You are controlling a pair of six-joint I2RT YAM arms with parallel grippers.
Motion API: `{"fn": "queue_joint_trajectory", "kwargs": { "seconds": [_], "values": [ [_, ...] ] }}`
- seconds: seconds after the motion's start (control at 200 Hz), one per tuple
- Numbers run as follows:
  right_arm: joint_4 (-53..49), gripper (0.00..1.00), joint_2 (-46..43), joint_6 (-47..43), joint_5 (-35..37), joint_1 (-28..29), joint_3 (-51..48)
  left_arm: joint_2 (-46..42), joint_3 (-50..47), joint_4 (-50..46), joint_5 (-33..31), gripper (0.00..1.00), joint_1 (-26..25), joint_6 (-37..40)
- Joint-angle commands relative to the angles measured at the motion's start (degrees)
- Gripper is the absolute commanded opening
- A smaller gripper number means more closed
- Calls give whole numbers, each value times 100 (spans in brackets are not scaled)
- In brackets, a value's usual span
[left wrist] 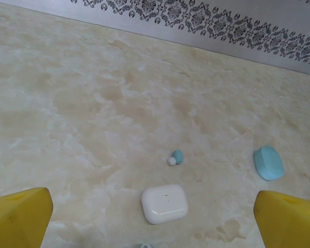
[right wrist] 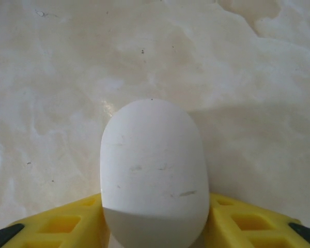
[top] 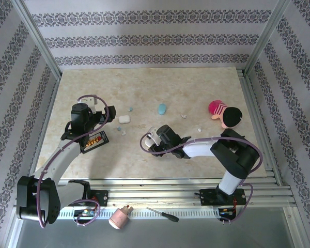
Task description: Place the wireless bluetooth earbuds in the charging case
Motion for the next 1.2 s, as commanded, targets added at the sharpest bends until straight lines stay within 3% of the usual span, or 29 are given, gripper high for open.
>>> {"fn": "queue_joint_trajectory", "kwargs": {
  "seconds": [0.0, 0.36, 0.555, 0.755, 0.939, 1.194],
  "values": [
    [11, 41, 129, -64, -510, 0, 108, 32, 104, -60, 124, 99, -84, -38],
    [-185, 39, -581, -54, -1208, -301, 18, 183, 268, 103, 875, 99, -666, 1359],
    [-535, 38, -1241, -118, -1608, -703, -6, 198, 303, 333, 2225, 99, -810, 1802],
    [-995, 36, -1903, -293, -2097, -1182, 134, 104, 421, 399, 3016, 100, -1064, 2124],
    [-1713, 34, -2233, -628, -2631, -1547, 609, 239, 660, 108, 3953, 100, -1224, 2319],
    [-3227, 33, -2299, -1551, -3094, -1714, 1500, 91, 592, 8, 4500, 100, -1313, 2374]
  ]
}}
